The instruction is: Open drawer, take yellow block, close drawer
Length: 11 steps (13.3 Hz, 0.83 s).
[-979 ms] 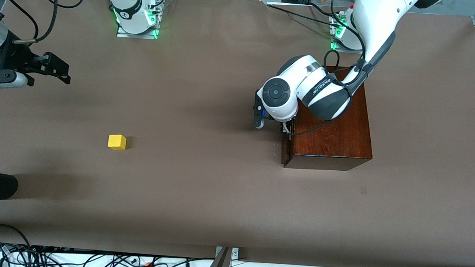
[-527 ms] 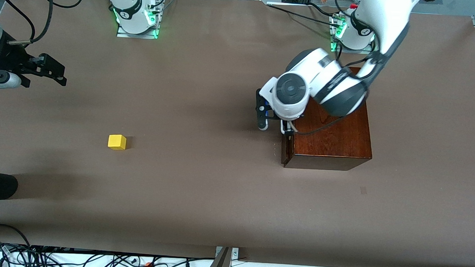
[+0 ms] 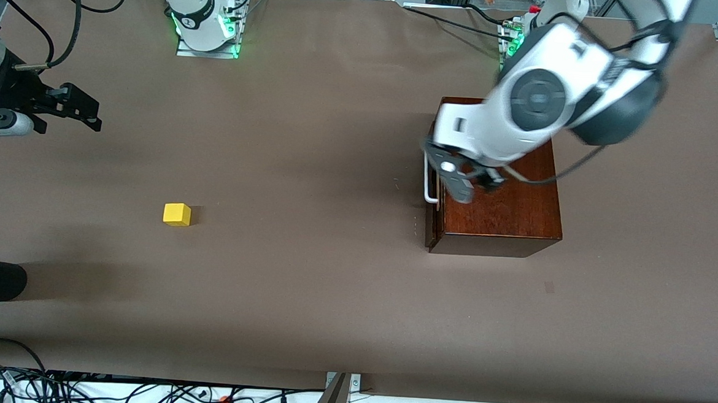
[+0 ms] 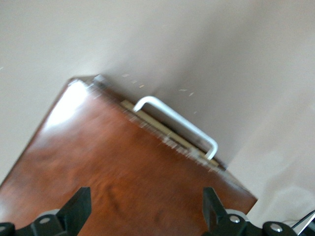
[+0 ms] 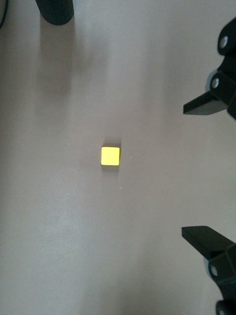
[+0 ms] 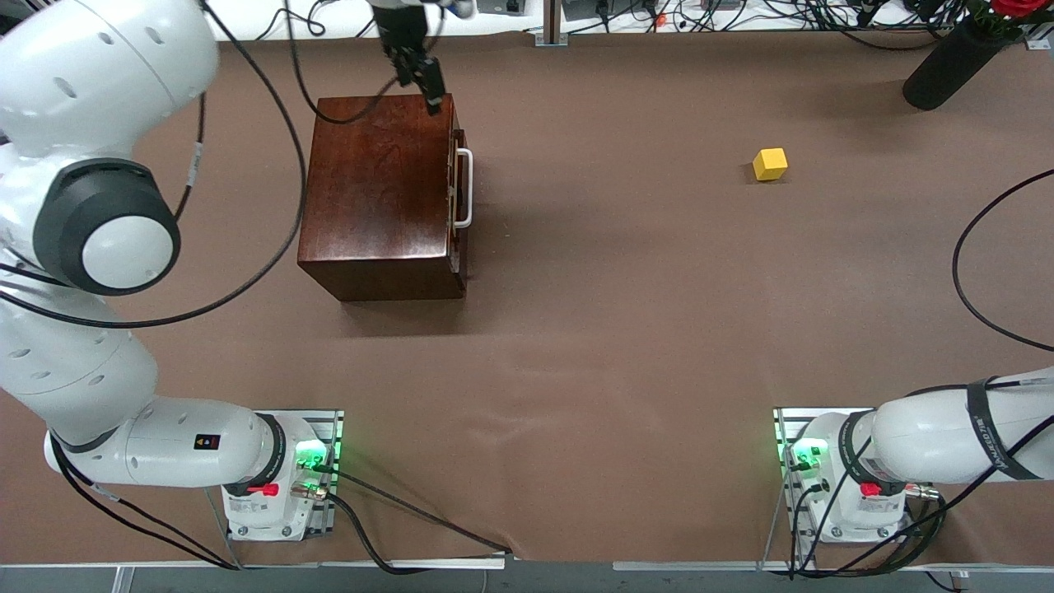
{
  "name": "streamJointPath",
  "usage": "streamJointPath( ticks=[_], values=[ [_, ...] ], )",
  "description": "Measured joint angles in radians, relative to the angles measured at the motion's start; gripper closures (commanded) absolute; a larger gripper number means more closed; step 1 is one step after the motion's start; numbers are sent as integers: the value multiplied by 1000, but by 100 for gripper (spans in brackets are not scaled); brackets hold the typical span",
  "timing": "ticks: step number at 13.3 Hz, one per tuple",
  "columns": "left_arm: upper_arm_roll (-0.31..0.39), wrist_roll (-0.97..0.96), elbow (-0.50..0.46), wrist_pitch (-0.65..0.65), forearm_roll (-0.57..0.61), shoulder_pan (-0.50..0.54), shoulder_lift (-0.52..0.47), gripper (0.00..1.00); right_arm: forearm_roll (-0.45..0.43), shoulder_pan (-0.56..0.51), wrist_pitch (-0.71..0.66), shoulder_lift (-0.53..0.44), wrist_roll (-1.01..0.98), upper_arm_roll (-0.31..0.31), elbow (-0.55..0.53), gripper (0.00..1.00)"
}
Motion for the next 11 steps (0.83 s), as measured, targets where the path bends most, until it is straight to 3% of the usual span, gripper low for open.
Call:
streamJointPath(
  ticks=[4, 8, 11],
  values=[
    [4, 1, 13, -15, 1, 159, -42, 0, 0, 0, 0, 1, 0, 0, 0, 0],
    [31, -30, 34, -50, 4, 205, -96, 0, 0, 0, 1, 1, 0, 0, 1, 0],
    [157, -173, 54, -70, 4, 165, -137, 0, 0, 0, 1, 1, 0, 0, 1, 0]
  ],
)
